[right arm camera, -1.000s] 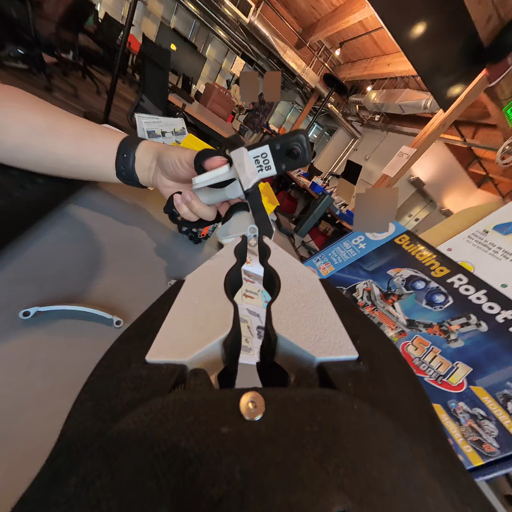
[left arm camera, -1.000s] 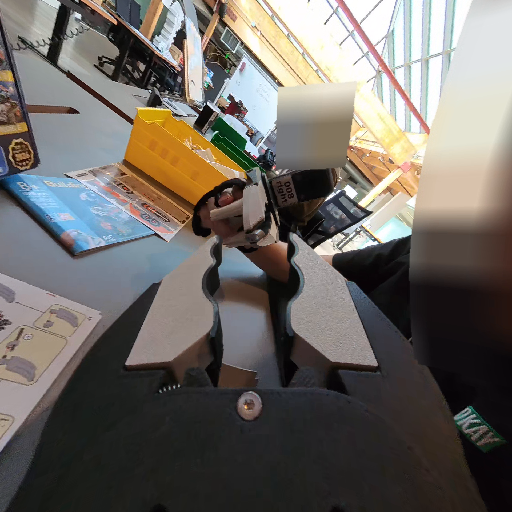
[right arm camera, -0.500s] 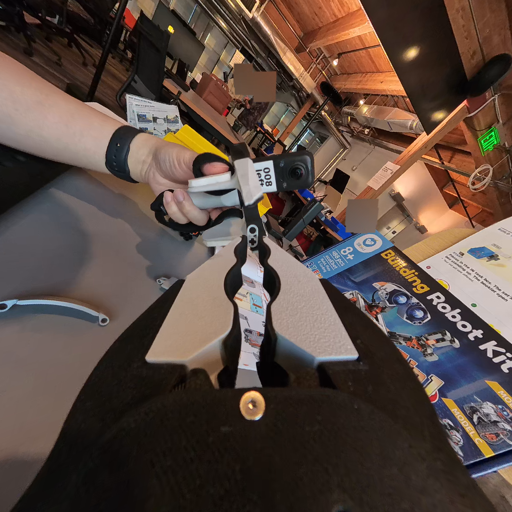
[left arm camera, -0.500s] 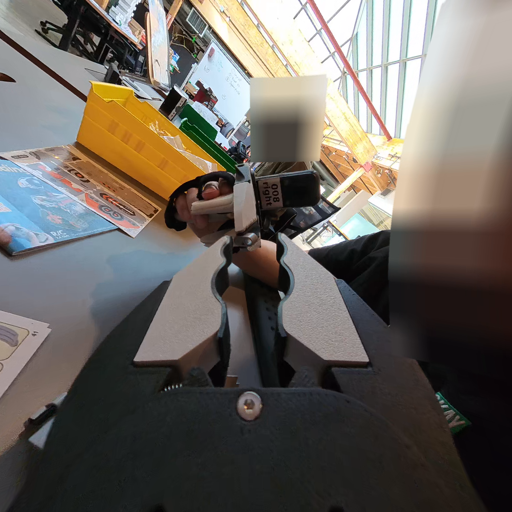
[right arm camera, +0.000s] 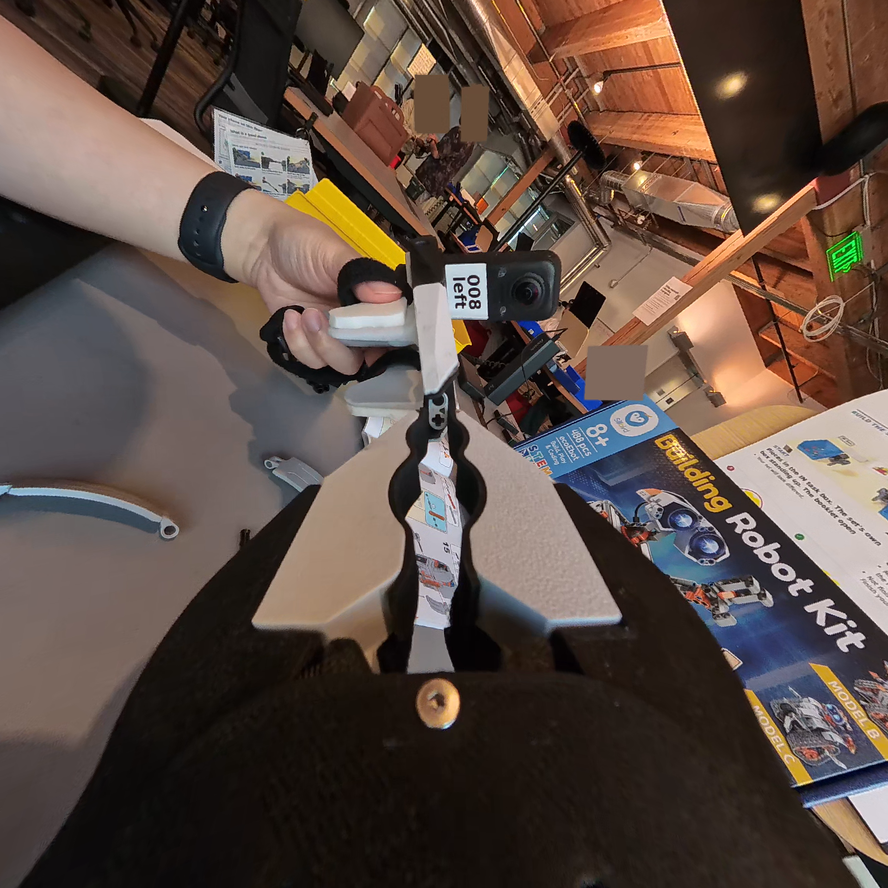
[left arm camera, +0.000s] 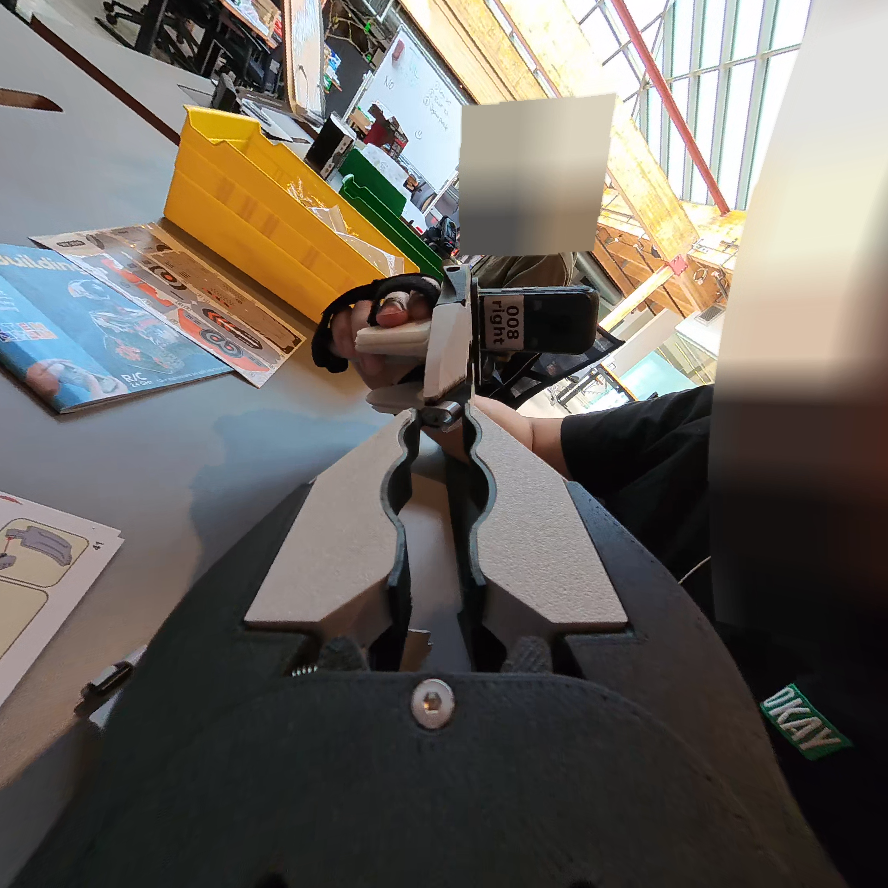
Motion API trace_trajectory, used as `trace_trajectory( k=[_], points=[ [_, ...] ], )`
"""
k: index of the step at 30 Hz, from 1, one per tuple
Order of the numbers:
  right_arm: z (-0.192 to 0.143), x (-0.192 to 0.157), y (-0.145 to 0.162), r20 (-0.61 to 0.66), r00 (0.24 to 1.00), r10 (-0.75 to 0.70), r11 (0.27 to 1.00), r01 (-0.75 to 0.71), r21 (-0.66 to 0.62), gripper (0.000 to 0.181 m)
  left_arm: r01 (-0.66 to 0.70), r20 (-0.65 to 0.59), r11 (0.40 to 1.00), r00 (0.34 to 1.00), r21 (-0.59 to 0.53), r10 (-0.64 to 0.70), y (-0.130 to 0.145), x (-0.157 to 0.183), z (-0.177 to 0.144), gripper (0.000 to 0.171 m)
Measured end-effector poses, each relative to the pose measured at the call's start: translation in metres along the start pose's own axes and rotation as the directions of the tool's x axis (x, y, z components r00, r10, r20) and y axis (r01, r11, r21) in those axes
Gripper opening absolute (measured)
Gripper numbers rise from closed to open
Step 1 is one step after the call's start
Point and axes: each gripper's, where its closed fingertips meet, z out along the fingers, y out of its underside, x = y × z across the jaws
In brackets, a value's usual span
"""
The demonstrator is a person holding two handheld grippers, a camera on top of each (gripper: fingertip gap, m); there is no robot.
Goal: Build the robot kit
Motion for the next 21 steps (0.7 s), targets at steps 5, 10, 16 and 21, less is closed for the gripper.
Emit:
trace_trajectory(
  k=[5,10,16,21],
  points=[
    [0.000,0.001,0.002,-0.005,1.000,0.012,1.000,-0.012,-0.006,0.005,-0.006,0.012,1.000,1.000,0.006,0.006,-0.001,-0.002,0.000,0.014],
    [0.000,0.014,0.004,-0.028,0.973,0.227,0.974,-0.227,0.008,0.005,-0.079,0.086,0.997,0.993,0.026,0.077,-0.007,-0.008,-0.004,0.027],
    [0.002,0.016,0.006,0.153,0.532,0.833,0.544,-0.838,-0.046,0.006,-0.231,0.189,0.971,0.958,0.064,0.216,-0.020,-0.011,-0.014,0.027],
    [0.004,0.015,0.010,0.214,0.301,0.930,0.323,-0.943,-0.076,0.005,-0.208,0.208,0.977,0.959,0.047,0.194,-0.015,-0.019,-0.012,0.022]
  ],
)
